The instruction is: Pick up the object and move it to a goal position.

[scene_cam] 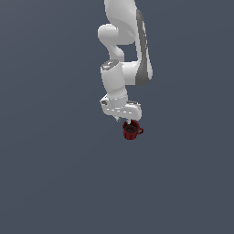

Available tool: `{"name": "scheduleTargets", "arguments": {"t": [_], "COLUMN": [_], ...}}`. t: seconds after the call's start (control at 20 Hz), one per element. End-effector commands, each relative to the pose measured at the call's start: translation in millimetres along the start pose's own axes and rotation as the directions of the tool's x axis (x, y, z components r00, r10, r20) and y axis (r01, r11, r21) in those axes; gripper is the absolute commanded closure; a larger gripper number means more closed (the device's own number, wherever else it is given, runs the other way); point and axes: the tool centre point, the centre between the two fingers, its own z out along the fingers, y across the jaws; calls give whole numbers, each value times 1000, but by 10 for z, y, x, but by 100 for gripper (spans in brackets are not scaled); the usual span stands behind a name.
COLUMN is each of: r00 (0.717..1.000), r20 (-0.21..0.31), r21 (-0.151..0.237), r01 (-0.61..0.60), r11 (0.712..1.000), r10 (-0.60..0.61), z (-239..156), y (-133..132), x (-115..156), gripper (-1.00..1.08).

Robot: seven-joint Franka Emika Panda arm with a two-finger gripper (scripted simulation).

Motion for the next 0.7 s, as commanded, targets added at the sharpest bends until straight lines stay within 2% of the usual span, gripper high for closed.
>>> {"name": "scheduleTargets", "arguments": {"t": [0.0, 0.65], "r00": [999, 998], "r20": [-11, -22], "r21": [4, 7], "r01": [-31, -66], "r11": [1000, 998], "r10": [31, 66], "z": [20, 81], "y": [32, 78], "x": [-59, -130], "gripper": [-20, -20]}}
